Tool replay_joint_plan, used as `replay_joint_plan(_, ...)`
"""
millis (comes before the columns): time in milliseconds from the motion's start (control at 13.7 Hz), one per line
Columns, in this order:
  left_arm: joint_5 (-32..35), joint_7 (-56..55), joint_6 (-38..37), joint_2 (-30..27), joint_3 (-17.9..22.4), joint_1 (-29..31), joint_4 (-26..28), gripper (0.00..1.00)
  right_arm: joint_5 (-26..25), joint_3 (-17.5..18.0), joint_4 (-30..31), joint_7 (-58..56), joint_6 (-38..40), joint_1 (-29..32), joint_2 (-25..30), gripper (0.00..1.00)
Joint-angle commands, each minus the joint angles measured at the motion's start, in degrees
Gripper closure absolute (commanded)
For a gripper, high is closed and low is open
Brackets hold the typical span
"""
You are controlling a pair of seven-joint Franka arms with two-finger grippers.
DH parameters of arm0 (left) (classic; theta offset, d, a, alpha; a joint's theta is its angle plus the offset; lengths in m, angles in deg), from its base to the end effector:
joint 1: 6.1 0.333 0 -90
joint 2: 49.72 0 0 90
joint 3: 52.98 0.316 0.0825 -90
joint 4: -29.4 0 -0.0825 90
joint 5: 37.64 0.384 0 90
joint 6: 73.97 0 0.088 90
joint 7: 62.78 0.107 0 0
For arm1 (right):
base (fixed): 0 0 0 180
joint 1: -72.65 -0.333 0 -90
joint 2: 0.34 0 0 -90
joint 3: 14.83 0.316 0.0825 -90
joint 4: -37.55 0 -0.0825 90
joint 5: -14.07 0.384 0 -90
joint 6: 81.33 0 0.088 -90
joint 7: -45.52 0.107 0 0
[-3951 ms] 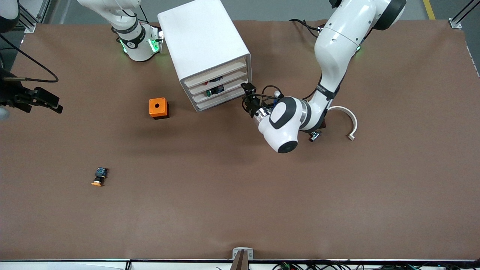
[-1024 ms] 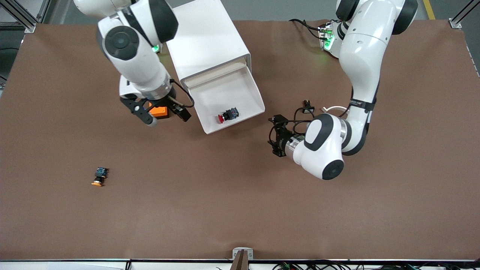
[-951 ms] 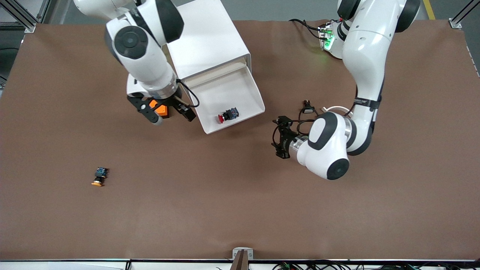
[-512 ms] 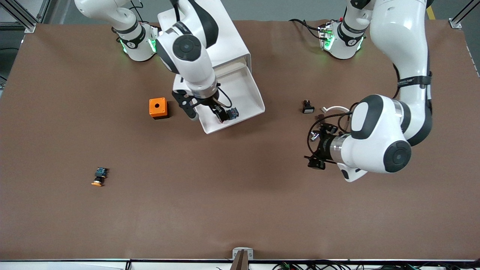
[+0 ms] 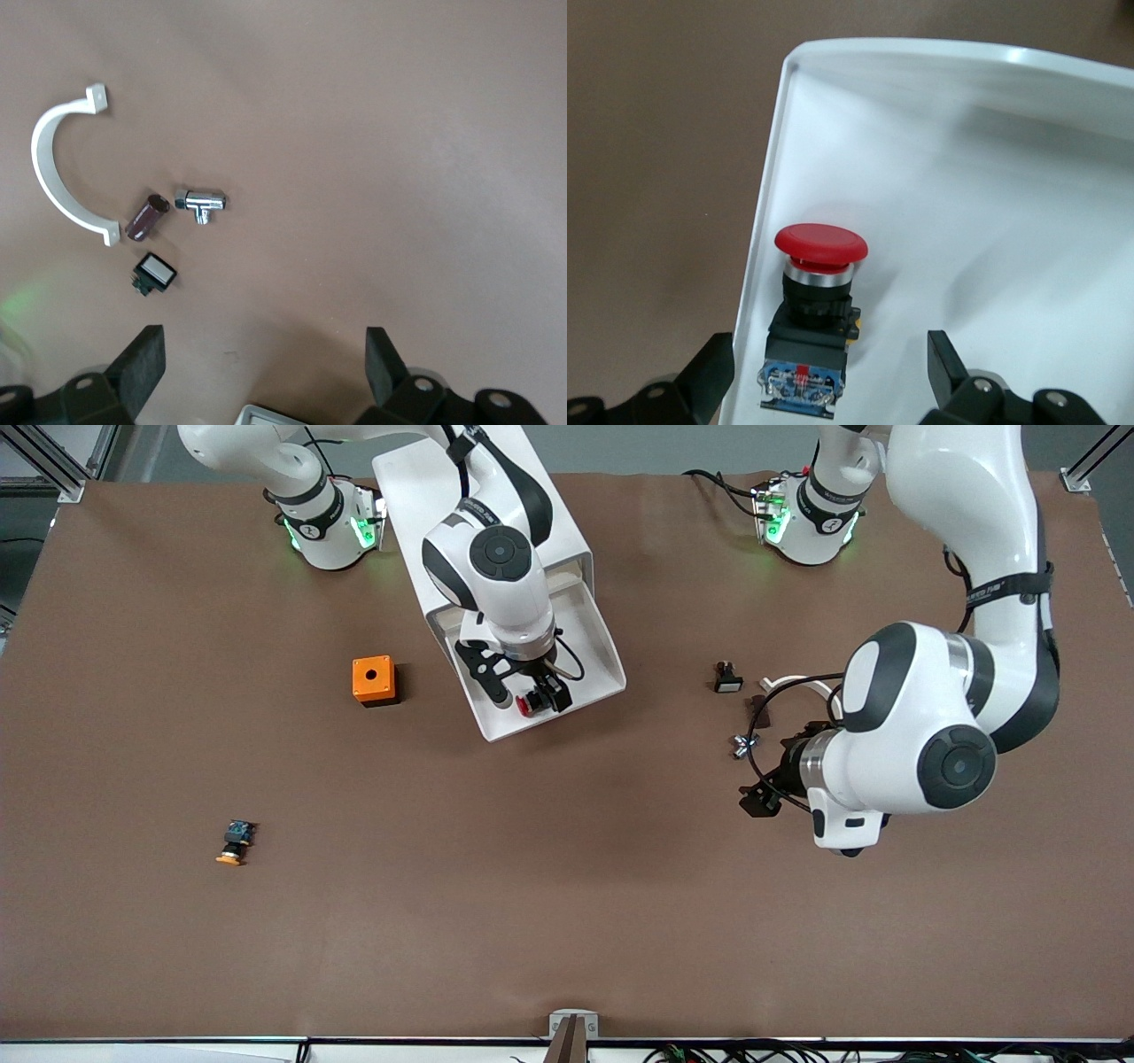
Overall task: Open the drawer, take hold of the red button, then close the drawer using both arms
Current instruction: 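Lift the red button out with the right gripper while the left gripper moves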
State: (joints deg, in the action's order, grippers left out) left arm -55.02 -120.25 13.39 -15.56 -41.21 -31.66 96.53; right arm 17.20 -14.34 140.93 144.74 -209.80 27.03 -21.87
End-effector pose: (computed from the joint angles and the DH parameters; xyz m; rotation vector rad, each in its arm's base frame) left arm 0.6594 -0.2333 0.4362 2.8704 1.1507 -0.4623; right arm 0.4493 0.4688 0.3433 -2.7212 1.4172 0.0404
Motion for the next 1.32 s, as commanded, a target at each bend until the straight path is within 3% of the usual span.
replay_joint_plan(0, 6.4, 8.9, 0.4, -1.8, -0.6, -0.9, 1.9, 0.01, -0.1, -0.6, -0.3, 0.9, 0.0, -0.6, 0.0, 0.25)
replay_joint_plan(366, 8.4, 22.4, 5.6, -0.3, -0.8, -2.9, 3.4, 0.01, -0.5, -0.6, -1.1, -0.1, 0.1, -0.3, 0.0, 0.88)
replay_joint_plan(439, 8.6, 25.2, 5.6, -0.9, -0.8, -2.7, 4.0, 0.0, -0.5, -0.6, -1.8, -0.2, 0.5, 0.1, 0.0, 0.96)
replay_joint_plan(732, 8.9, 28.3, 6.5, -1.1, -0.9, -3.0, 4.2, 0.01, -0.4, -0.7, -5.4, -7.3, 4.8, 3.5, 0.9, 0.99)
replay_joint_plan(951, 8.9, 28.1, 9.1, 0.5, -1.2, -5.9, 4.3, 0.01, -0.1, -0.7, -10.9, -18.8, 12.6, 8.6, 1.0, 0.99)
replay_joint_plan(1244, 8.4, 23.6, 13.4, 4.3, -1.3, -11.7, 4.4, 0.0, -0.1, -0.7, -11.5, -39.2, 13.9, 17.0, 1.4, 0.99)
